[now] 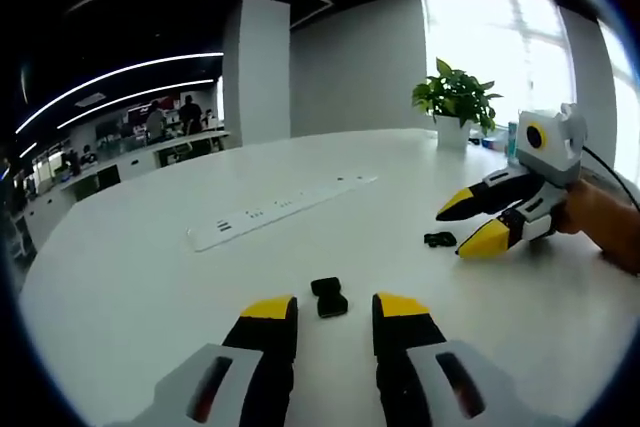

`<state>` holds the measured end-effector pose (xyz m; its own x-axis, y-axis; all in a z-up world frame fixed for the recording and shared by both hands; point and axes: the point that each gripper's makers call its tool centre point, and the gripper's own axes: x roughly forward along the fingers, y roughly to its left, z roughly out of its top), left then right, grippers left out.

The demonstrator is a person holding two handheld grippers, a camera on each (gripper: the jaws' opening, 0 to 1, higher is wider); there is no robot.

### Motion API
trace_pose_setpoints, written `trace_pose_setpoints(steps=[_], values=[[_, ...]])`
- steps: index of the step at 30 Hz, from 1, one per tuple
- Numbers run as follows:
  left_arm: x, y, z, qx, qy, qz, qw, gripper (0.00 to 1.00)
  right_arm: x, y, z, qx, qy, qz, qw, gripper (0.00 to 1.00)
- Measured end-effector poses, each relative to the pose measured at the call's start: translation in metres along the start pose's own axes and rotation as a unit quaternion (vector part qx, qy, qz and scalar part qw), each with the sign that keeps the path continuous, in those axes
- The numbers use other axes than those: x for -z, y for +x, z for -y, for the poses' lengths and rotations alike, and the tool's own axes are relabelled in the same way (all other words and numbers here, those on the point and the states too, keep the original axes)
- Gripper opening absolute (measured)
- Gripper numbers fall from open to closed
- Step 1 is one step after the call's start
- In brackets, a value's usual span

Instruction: Snap the two parts of the plastic buckle together until the buckle closes and remains connected.

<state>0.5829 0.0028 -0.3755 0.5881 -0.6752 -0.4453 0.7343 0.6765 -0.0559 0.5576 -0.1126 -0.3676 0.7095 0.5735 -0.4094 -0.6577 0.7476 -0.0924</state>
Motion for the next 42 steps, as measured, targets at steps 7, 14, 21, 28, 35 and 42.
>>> trace_pose_setpoints(steps=[7,14,21,28,35,42], values=[[0.002,0.001,0.0,0.002,0.0,-0.002,1.0,0.28,0.001,0.001,-0.001,-0.002,0.003,-0.001,1.0,0.29],[0.004,0.004,-0.005,0.001,0.006,-0.005,1.0,0.23,0.001,0.001,0.0,-0.002,0.006,-0.002,1.0,0.27],[0.001,0.006,-0.001,0.0,0.004,-0.002,1.0,0.22,0.0,0.001,-0.001,-0.005,0.008,-0.002,1.0,0.25],[0.003,0.005,0.003,-0.003,0.006,-0.003,1.0,0.21,0.0,0.001,-0.001,-0.009,0.013,-0.002,0.9999,0.25],[0.003,0.004,0.008,-0.007,0.006,-0.004,0.9999,0.19,0.002,0.002,-0.002,-0.015,0.021,-0.004,0.9997,0.23],[0.0,0.006,0.003,-0.011,0.005,-0.003,0.9999,0.19,0.003,0.002,-0.002,-0.015,0.021,-0.006,0.9997,0.23]])
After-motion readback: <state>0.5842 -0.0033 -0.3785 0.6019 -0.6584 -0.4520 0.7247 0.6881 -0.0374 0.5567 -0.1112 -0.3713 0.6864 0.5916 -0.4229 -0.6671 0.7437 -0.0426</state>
